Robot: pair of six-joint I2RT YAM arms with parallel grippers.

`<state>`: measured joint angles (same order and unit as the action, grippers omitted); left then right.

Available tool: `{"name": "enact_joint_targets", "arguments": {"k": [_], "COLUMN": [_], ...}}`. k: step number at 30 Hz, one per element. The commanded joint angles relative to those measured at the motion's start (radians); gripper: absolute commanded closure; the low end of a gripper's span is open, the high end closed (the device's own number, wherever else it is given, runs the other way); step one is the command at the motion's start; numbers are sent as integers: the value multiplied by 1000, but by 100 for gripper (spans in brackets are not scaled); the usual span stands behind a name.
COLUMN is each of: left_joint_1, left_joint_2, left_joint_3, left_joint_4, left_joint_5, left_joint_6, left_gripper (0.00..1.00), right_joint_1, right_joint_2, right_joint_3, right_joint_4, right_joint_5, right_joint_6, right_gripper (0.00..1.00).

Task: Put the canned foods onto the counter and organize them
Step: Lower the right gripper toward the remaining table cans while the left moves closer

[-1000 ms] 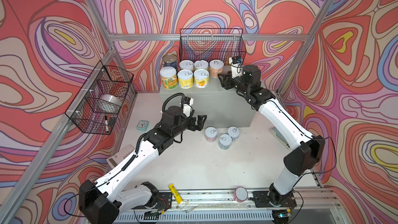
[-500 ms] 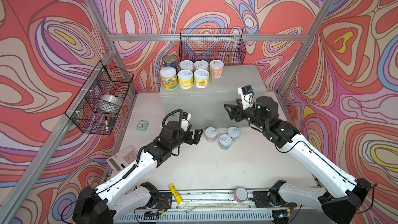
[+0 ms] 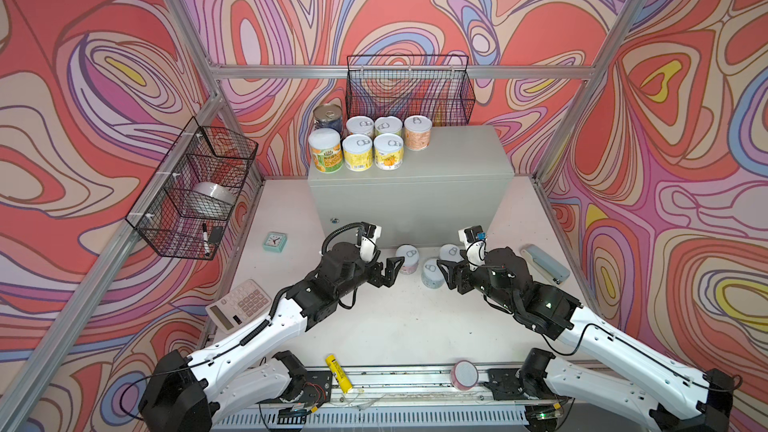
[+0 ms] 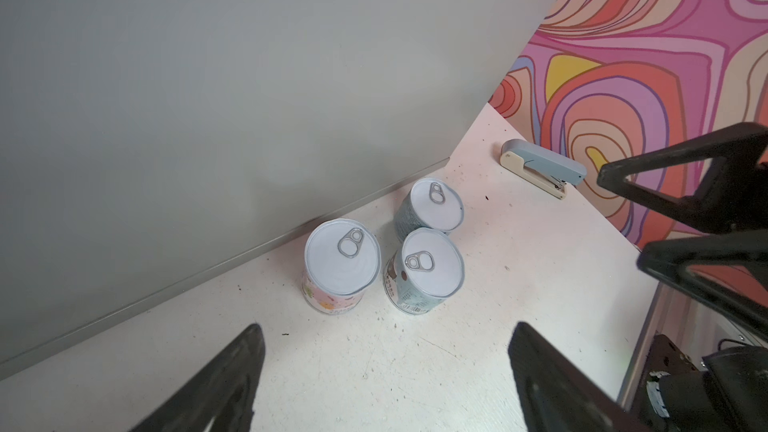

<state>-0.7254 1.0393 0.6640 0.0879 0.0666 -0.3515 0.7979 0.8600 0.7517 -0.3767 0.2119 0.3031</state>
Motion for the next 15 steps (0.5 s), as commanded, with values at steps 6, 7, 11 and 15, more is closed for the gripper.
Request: {"name": "enact_joint_targets", "arguments": {"k": [6,7,11,15], "left_joint_1": [-39,-52,-85,-92], "left_joint_2": [63,85,181,297], "left_joint_3": [-70,-73,-82,-70], "left_joint_4": [55,63,145,234], "left_joint_5": [-128,-146,-178,-189], "left_joint_6": [-14,-14,-29,-52], "left_gripper": [5,4,0,0], "right_joint_1": [9,9,9,9], "right_joint_2": [-13,0,45,53], "right_joint_3": [-111,-114,-128,-166], "right_joint_4": [19,25,41,48], "right_joint_5": [28,31,32,21], "right_joint_6": [85,78,73,91], "right_gripper": [21,21,17,15]}}
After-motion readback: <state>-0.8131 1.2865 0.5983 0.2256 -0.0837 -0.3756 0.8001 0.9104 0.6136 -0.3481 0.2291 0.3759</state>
